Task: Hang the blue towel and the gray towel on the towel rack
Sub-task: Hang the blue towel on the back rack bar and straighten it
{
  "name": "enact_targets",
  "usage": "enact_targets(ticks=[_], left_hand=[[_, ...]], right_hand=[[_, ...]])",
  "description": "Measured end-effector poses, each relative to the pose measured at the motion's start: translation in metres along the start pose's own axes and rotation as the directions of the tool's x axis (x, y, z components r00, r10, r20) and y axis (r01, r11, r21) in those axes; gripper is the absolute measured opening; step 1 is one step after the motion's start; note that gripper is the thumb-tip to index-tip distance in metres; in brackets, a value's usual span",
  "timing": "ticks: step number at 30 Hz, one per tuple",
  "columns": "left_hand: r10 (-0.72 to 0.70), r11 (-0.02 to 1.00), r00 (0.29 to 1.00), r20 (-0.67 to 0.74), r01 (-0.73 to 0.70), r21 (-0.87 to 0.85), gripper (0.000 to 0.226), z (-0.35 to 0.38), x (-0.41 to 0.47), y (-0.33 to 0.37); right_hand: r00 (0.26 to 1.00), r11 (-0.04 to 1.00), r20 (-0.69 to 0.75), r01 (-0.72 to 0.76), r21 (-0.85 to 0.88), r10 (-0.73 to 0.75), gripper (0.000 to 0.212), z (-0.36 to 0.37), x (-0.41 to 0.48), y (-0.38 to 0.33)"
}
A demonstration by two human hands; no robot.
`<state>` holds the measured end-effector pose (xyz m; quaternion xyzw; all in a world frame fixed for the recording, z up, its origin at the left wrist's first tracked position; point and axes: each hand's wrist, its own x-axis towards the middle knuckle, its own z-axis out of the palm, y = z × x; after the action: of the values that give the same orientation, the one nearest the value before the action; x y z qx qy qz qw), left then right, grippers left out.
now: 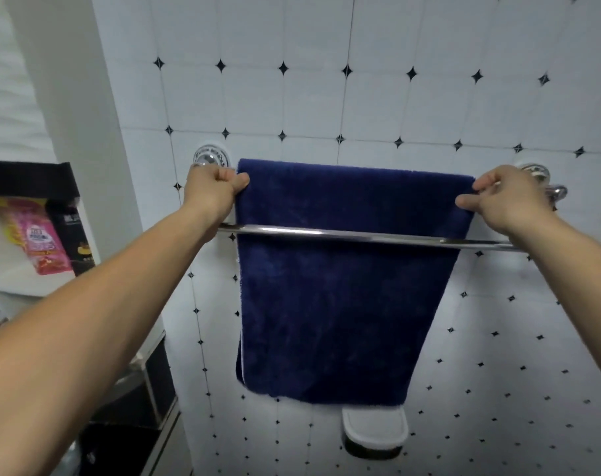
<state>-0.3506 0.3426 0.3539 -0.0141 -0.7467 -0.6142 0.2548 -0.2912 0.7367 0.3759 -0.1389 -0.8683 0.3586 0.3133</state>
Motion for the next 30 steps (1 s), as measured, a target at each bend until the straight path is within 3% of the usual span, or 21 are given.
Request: enact_targets(ticks=[7, 10, 14, 19, 22, 25, 27, 29, 30], left_hand=[[-0.023, 0.999, 0.994, -0.104, 0.018, -0.052, 0.015, 0.001, 0.007, 0.006], [-0.047, 0.998, 0.992, -0.119, 0.042, -0.045, 0.014, -0.001, 0.006, 0.007], [-0.040, 0.999, 0.998, -0.052, 0.040, -0.005, 0.006, -0.005, 0.004, 0.007], [-0.045, 0.994, 0.999, -0.012, 0.046, 0.095, 0.019, -0.009, 0.002, 0.007], [-0.078, 0.992, 0.997, 0.016, 0.076, 0.098, 0.017, -0.008, 0.001, 0.009], [0.080, 0.989, 0.985, -0.153, -0.059, 0.135, 0.010, -0.008, -0.011, 0.002], [0.280, 0.960, 0.913, -0.296, -0.261, 0.102, 0.016, -0.012, -0.039, -0.009], [0.375, 0.924, 0.878, -0.299, -0.381, 0.037, 0.020, -0.011, -0.072, -0.039], [0.362, 0.929, 0.890, -0.276, -0.369, 0.030, 0.021, -0.010, -0.088, -0.061]], right_hand=[[0.995, 0.996, 0.058, 0.076, 0.039, -0.079, 0.028, -0.004, 0.010, -0.002], [0.996, 0.996, 0.008, 0.093, 0.001, -0.093, 0.021, -0.009, 0.010, -0.008], [0.991, 0.985, 0.032, 0.135, -0.106, -0.132, 0.020, -0.014, 0.001, -0.010], [0.987, 0.988, 0.090, 0.139, -0.060, -0.134, 0.031, -0.014, -0.007, -0.001], [0.994, 0.991, 0.039, 0.108, -0.080, -0.105, 0.034, -0.012, -0.005, 0.002], [0.984, 0.988, -0.102, 0.142, -0.062, -0.148, 0.029, -0.006, -0.016, 0.012], [0.947, 0.976, -0.238, 0.219, -0.023, -0.218, 0.017, 0.003, -0.040, 0.024], [0.919, 0.957, -0.282, 0.289, 0.013, -0.274, 0.015, 0.021, -0.070, 0.049], [0.930, 0.957, -0.238, 0.291, 0.014, -0.279, 0.015, 0.035, -0.086, 0.065]])
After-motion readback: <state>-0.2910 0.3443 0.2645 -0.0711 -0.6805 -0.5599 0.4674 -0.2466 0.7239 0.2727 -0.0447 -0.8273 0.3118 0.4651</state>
